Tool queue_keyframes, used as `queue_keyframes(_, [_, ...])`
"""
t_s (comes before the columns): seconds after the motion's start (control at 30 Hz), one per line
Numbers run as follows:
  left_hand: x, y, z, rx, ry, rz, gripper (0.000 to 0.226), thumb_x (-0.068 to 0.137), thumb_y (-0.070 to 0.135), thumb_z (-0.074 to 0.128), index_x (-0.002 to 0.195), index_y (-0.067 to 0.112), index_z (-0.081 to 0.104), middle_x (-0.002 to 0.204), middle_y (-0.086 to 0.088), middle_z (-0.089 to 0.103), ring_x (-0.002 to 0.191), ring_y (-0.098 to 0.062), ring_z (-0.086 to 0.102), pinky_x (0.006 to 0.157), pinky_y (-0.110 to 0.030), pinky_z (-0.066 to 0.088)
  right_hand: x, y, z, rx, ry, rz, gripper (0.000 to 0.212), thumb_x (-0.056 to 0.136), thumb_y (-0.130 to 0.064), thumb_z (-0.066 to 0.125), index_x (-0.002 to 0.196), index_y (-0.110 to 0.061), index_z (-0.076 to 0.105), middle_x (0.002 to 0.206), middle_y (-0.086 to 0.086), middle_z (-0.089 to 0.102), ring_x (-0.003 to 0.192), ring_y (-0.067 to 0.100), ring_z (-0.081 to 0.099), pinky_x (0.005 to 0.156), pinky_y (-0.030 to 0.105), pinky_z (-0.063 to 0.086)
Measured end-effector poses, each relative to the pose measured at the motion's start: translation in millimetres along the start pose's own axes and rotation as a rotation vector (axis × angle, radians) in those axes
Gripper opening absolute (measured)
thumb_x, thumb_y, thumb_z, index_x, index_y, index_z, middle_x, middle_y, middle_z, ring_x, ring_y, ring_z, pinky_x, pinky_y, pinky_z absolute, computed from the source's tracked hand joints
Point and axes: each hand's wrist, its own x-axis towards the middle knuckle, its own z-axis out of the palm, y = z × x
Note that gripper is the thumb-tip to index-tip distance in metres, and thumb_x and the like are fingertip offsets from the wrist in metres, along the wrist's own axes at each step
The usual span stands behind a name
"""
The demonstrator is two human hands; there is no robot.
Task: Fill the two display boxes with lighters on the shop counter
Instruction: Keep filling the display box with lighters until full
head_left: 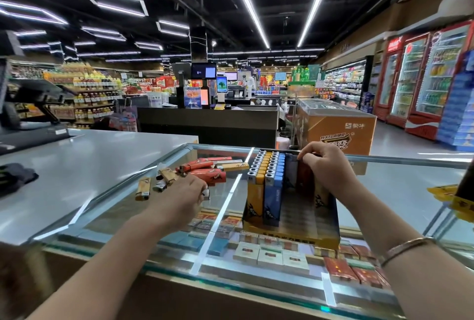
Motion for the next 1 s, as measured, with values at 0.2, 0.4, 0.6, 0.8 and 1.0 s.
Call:
queue_keyframes(0.2, [12.8,-3.3,-1.4,0.076,-0.121,-0.071,0.029,0.095,0.035,0.043,0.121,0.023,0.045,0.127,0.001,0.046,0.111,-0.015,0.034,0.096,-0.034,0.029,-1.7,-0.9,-0.1,-0.005,0.002,-0.008,0.023,0.082,-0.003,0.052,0.067,-0.017,0.064,0.060,-0.002,0.058,0.052,0.009,0.050,0.045,0.012,0.038])
queue_keyframes(0.4, [12.2,-11.6,-4.0,-0.048,-0.095,-0.188,0.048,0.080,0.053,0.057,0.114,0.020,0.048,0.109,-0.001,0.055,0.091,-0.012,0.050,0.081,-0.030,0.043,-2.9,-0.3,-0.8,0.029,-0.017,0.010,0.022,0.082,-0.002,0.051,0.069,-0.014,0.065,0.056,-0.002,0.056,0.042,0.002,0.046,0.040,0.010,0.036])
queue_keyframes(0.6, [8.5,-10.3,-6.9,-0.220,-0.062,-0.360,0.082,0.066,0.055,0.072,0.130,0.014,0.040,0.117,-0.009,0.058,0.098,-0.022,0.058,0.080,-0.033,0.050,-2.8,-0.7,-0.7,0.037,-0.026,0.019,0.020,0.083,-0.003,0.051,0.072,-0.012,0.065,0.060,0.002,0.059,0.051,0.011,0.050,0.048,0.021,0.041])
queue_keyframes(0.8, [15.2,-3.7,-11.1,-0.288,-0.085,-0.355,0.048,0.071,0.040,0.076,0.104,0.021,0.046,0.084,0.001,0.056,0.073,-0.012,0.057,0.051,-0.019,0.042,-3.0,-0.9,-1.0,0.034,-0.026,0.017,0.021,0.083,-0.003,0.051,0.071,-0.014,0.065,0.062,-0.001,0.058,0.053,0.009,0.050,0.049,0.019,0.038])
queue_keyframes(1.0, [21.2,5.5,-16.8,-0.711,-0.017,-0.307,0.030,0.075,0.019,0.074,0.094,0.025,0.052,0.091,-0.005,0.054,0.077,-0.018,0.058,0.052,-0.021,0.045,-2.4,-3.0,-3.2,0.026,-0.060,0.019,0.021,0.084,-0.004,0.052,0.073,-0.016,0.065,0.065,-0.002,0.059,0.056,0.010,0.053,0.050,0.018,0.040])
